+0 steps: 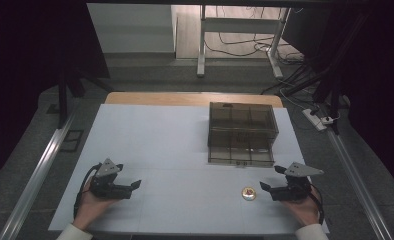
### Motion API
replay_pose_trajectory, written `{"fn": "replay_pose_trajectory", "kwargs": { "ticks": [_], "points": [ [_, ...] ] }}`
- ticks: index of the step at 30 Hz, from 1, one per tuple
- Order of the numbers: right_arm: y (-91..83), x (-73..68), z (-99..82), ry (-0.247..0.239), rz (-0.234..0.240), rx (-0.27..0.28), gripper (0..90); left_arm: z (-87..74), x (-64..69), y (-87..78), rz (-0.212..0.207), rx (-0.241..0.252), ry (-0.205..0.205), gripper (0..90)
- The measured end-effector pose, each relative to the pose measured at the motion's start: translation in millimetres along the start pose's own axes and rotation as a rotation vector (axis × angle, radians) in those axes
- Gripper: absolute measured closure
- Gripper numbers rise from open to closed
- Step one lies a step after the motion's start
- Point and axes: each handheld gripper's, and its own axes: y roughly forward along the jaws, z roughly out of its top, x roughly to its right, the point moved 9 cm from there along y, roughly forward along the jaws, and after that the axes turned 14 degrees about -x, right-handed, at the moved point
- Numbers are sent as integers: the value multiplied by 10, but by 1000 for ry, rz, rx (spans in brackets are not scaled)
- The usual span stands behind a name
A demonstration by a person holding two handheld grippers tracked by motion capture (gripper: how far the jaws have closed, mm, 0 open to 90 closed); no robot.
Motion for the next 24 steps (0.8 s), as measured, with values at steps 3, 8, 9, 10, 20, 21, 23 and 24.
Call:
{"fn": "replay_pose_trajectory", "kwargs": {
  "ticks": [3, 8, 9, 10, 20, 21, 23, 24],
  "points": [
    [-9, 3, -6, 2, -2, 1, 132, 3, 20, 23, -12, -5, 12, 99],
    [-29, -11, -33, 0, -13, -5, 135, 15, 25, 29, -21, -1, 17, 99],
    [-30, -7, -39, 2, -20, -9, 136, 17, 23, 30, -22, 0, 17, 99],
    [-26, -4, -44, 4, -22, -10, 136, 18, 19, 28, -19, 1, 18, 99],
    [-11, -1, -34, 9, -21, -15, 147, -2, 57, 31, -15, -1, 32, 100],
    [-6, -1, -29, 10, -18, -11, 148, -1, 52, 29, -16, 1, 28, 99],
    [-2, 1, -28, 10, -19, -12, 148, 2, 33, 33, -12, 3, 23, 100],
    [2, 3, -30, 9, -17, -15, 148, 4, 26, 37, -11, 2, 21, 100]
  ]
}}
